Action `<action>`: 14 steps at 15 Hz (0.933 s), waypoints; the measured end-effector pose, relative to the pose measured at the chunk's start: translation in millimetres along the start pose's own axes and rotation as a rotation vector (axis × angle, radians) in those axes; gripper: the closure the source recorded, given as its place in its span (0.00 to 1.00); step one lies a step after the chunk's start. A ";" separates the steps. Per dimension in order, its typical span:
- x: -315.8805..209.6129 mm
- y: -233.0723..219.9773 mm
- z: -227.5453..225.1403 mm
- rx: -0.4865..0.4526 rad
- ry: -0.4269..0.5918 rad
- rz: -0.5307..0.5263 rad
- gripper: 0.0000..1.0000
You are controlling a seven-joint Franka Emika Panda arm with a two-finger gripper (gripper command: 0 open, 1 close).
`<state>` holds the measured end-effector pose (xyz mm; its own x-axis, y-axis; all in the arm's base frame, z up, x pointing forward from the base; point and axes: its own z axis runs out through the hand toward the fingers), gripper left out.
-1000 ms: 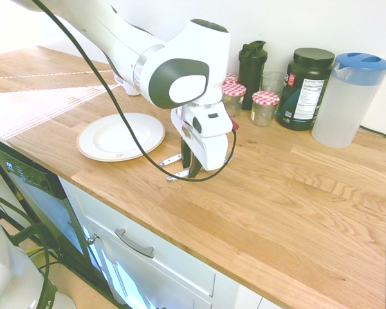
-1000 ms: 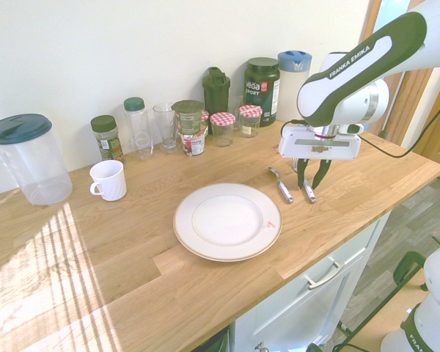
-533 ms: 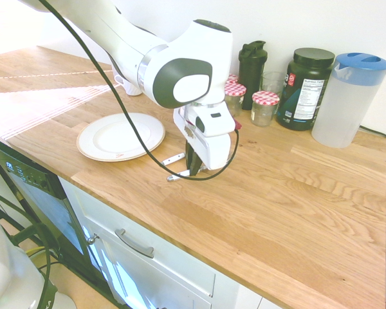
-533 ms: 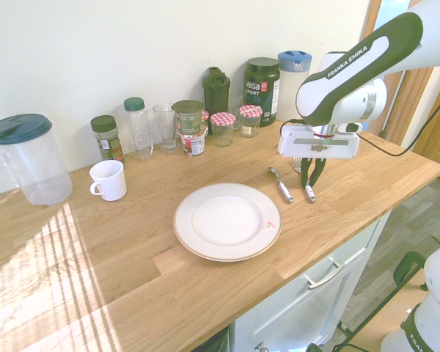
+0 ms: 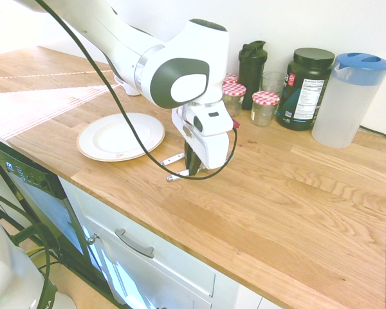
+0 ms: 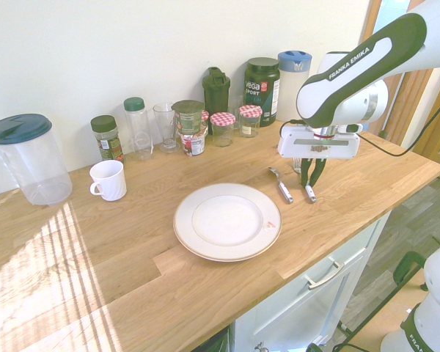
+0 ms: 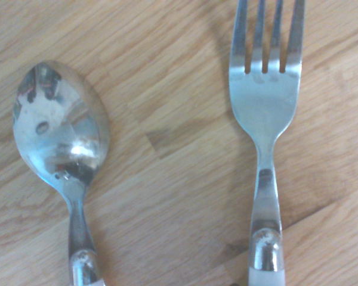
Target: Put the fork into the plate
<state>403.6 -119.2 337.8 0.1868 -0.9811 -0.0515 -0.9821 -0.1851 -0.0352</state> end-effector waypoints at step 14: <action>-165.5 -28.0 -91.8 0.038 0.212 -0.089 1.00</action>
<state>397.9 43.1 438.9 0.2593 -0.9518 0.1640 -0.9596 -0.2731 -0.0678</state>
